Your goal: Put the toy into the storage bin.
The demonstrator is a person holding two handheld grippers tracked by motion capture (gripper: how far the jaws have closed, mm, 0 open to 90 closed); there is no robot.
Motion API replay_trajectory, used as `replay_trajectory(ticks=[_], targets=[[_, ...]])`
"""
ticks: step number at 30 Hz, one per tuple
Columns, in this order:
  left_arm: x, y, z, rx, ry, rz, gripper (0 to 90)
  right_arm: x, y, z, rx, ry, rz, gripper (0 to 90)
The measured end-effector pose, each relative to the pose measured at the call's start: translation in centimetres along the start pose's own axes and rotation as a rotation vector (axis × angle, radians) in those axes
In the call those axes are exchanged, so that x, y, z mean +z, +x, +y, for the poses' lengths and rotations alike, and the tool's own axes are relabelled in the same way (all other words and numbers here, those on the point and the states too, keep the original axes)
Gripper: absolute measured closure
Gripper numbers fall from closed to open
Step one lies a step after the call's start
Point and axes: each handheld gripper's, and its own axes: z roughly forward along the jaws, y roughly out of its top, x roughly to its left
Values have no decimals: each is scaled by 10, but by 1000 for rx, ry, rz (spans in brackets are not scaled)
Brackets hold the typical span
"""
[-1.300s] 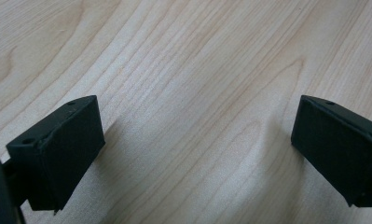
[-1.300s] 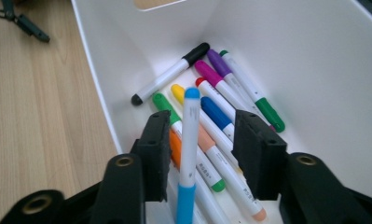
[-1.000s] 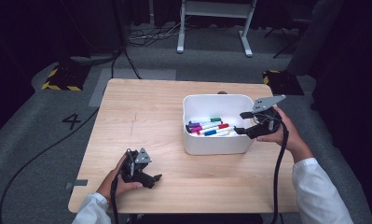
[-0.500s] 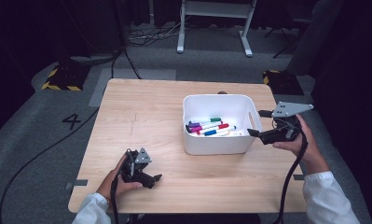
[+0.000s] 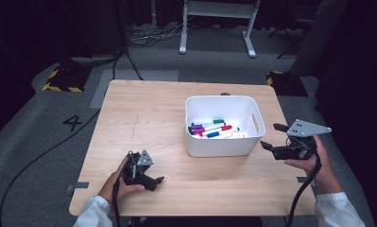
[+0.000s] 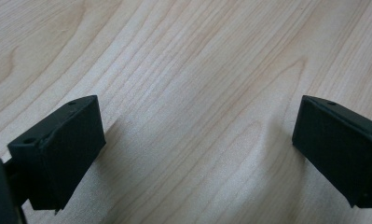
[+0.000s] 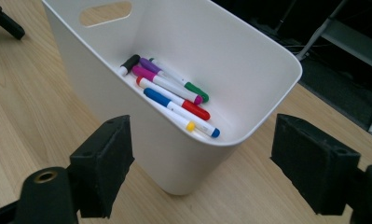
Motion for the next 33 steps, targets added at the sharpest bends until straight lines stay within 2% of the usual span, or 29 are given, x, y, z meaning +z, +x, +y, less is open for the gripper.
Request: replay_trajectory(ticks=[10,14,17,22,28,33], targets=[[0,0,0,0,0,0,24,4,12,-30,1,35,-15,209],[0,0,0,0,0,0,24,7,14,-41,8,28,12,211],[0,0,0,0,0,0,24,11,13,-49,15,41,14,210],[0,0,0,0,0,0,24,19,14,-63,28,75,28,207],[0,0,0,0,0,0,24,31,19,-80,21,137,17,206],[0,0,0,1,1,-1,23,37,21,-94,49,166,27,204]])
